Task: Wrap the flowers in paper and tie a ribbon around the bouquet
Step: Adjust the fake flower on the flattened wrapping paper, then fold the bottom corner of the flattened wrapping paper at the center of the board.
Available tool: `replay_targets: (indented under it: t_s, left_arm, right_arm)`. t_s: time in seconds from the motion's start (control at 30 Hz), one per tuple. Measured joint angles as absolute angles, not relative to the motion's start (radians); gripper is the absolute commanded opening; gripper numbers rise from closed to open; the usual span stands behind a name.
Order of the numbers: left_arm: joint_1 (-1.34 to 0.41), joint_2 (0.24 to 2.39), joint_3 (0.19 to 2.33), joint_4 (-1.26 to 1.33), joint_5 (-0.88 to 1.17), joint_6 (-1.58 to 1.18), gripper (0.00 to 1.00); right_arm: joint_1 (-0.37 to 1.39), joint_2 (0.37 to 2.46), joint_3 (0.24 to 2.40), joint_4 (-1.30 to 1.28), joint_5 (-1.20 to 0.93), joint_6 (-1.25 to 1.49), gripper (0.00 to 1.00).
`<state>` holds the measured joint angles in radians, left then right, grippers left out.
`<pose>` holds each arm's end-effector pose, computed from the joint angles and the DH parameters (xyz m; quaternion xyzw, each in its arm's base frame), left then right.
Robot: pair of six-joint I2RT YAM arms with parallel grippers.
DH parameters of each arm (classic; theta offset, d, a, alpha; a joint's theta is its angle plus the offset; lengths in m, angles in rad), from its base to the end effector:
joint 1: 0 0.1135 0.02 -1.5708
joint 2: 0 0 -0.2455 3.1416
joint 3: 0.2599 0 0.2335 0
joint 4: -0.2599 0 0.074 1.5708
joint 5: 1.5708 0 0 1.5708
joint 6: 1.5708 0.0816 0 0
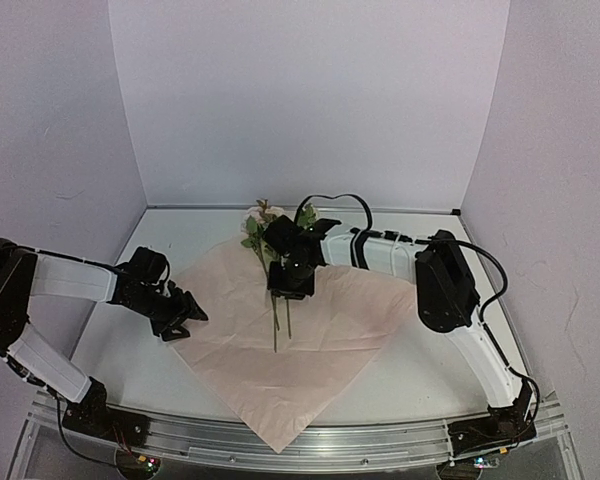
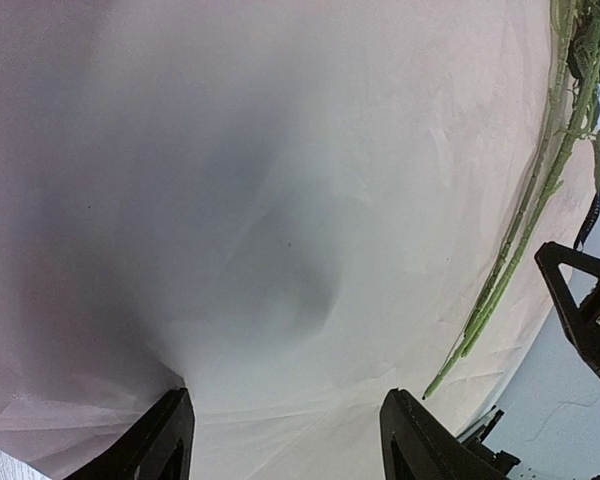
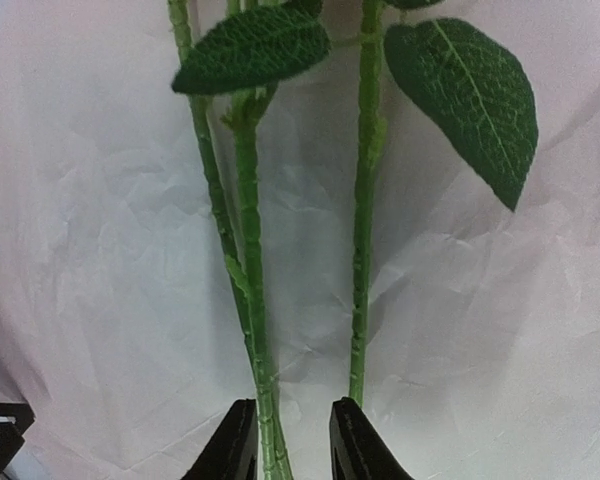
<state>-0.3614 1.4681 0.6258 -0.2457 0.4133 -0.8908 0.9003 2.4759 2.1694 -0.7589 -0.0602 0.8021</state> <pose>0.2306 -0.1222 0.0975 -0.2013 0.9301 -0.2986 0.0728 0.3203 0.4117 0.1182 -0.0550 0.9663 0.2071 0.1428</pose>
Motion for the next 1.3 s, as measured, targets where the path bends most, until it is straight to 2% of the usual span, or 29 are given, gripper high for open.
replay_targets:
  t_s: [0.13,0.23,0.43,0.6,0.8,1.0,1.2,1.3]
  left_arm:
    - [-0.361,1.451,0.626,-0.257,0.408,-0.891,0.71]
    - [-0.361,1.425,0.627,-0.269,0.406,-0.89,0.74]
    - [-0.361,1.326,0.636,-0.317,0.37,-0.908,0.77]
    - [-0.362,1.19,0.62,-0.368,0.3,-0.959,0.79]
    - [-0.374,1.031,0.501,-0.399,0.253,-1.033,0.79]
    - [-0.472,0.929,0.415,-0.422,0.213,-1.102,0.8]
    - [-0.547,0.828,0.375,-0.431,0.184,-1.15,0.8]
    - [-0.561,0.804,0.375,-0.429,0.176,-1.15,0.79]
  right_arm:
    - [0.904,2.434,2.111,-0.752,-0.076,0.794,0.49]
    - [0.904,2.366,2.048,-0.747,-0.084,0.781,0.59]
    - [0.904,2.148,1.855,-0.702,-0.084,0.759,0.73]
    - [0.905,1.894,1.528,-0.576,-0.102,0.801,0.81]
    - [0.958,1.651,1.096,-0.401,-0.088,0.959,0.84]
    - [1.124,1.476,0.759,-0.268,-0.005,1.173,0.88]
    - [1.232,1.407,0.58,-0.099,0.071,1.385,0.89]
    - [1.257,1.431,0.539,0.028,0.095,1.462,0.86]
